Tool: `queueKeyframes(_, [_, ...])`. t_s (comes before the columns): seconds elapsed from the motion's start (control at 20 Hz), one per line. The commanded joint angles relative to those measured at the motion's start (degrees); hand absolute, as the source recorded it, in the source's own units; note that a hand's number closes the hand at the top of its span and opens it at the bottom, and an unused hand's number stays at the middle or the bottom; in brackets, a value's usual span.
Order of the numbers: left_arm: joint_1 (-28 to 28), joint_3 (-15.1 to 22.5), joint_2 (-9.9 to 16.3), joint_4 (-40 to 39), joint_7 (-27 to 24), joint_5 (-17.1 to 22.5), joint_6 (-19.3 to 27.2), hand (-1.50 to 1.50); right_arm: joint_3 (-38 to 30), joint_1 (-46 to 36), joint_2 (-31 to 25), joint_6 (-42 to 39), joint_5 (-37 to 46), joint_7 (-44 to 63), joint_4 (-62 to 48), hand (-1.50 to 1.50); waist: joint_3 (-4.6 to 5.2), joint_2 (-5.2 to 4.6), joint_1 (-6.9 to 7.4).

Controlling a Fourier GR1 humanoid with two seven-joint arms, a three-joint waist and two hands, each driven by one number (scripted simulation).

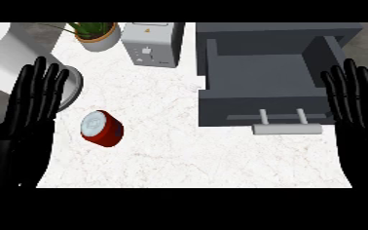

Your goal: Pick up the can, place it into the drawer and close the drawer

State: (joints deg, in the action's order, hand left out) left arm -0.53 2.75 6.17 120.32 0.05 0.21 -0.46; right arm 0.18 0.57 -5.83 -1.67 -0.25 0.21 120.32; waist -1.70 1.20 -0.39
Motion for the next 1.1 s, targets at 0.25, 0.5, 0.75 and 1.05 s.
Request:
queueKeyframes(0.25, [7.4,-7.3,-5.8,4.6,2.3,-14.0,17.3,-1.5,-1.6,1.1,1.8,1.9,-0.7,-1.0,0.4,-1.5,1.66,-0.98,1.6])
queueKeyframes(0.5, [13.5,-4.6,-6.1,4.3,19.3,-13.6,31.5,-1.5,-4.0,2.8,2.4,6.4,0.5,10.3,-3.5,-1.5,1.63,-1.18,1.33])
queueKeyframes(0.75, [18.1,5.1,-6.2,11.1,27.1,-22.6,37.3,-1.5,-4.5,2.6,1.6,5.4,0.4,10.2,-4.3,-1.5,1.65,-1.12,0.69])
queueKeyframes(1.05, [9.3,5.7,-6.2,9.2,34.8,-31.0,39.1,-1.5,-6.0,6.2,1.2,3.5,-2.3,12.2,1.8,-1.5,1.67,-1.14,0.22])
